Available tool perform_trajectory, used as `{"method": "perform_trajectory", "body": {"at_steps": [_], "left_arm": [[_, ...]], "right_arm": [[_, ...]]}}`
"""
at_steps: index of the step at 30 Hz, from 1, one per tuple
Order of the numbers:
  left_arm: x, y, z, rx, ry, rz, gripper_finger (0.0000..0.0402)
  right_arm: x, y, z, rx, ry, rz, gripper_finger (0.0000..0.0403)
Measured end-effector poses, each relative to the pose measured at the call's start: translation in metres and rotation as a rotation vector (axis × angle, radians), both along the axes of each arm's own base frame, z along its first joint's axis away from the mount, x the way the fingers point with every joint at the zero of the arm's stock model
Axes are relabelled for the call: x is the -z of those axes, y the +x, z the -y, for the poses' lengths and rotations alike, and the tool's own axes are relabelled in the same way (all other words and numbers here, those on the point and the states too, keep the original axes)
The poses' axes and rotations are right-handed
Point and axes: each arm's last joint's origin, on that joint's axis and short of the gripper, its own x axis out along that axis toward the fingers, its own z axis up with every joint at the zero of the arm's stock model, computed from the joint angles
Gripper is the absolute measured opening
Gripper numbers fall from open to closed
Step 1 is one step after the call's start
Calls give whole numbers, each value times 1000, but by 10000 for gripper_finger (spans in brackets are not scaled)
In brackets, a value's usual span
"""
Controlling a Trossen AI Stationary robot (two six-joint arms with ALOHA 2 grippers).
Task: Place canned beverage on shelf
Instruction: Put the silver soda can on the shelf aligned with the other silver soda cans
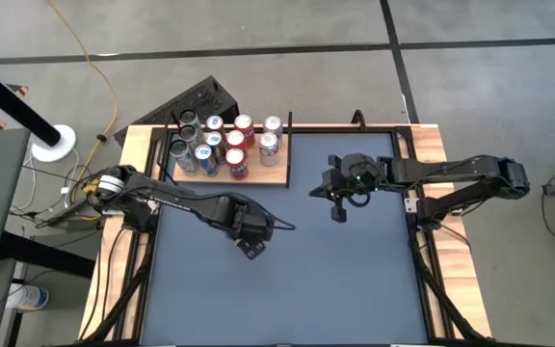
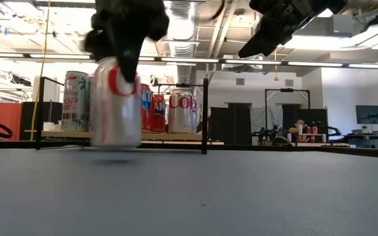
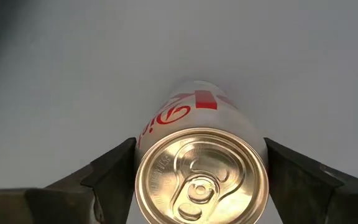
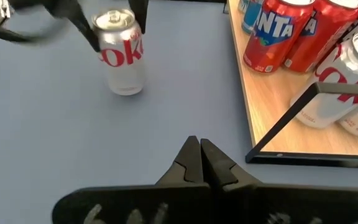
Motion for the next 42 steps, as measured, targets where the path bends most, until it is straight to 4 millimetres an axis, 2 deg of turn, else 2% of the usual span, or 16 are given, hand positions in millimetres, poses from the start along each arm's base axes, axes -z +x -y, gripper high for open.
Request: {"method": "perform_trajectory", "body": {"at_steps": [5,9,20,28,33,39,42], "left_arm": [[-16,8,-1,330,98,59,286],[-27,13,-12,477,147,75,287],[-54,23,-82,710,285,110,288],[-62,18,-136,787,355,100,288],[-62,14,-154,847,375,91,288],[-65,15,-167,907,447,119,288],[-58,19,-173,932,435,117,288]], "right_arm": [[3,-2,0,3,6,-33,0],[4,-3,0,2,7,-46,0],[-12,-24,-2,3,1,14,0],[19,-62,5,46,37,182,0],[23,-67,0,-50,86,280,0],[25,-63,2,-42,87,279,0],[28,-59,4,-28,102,274,0]]}}
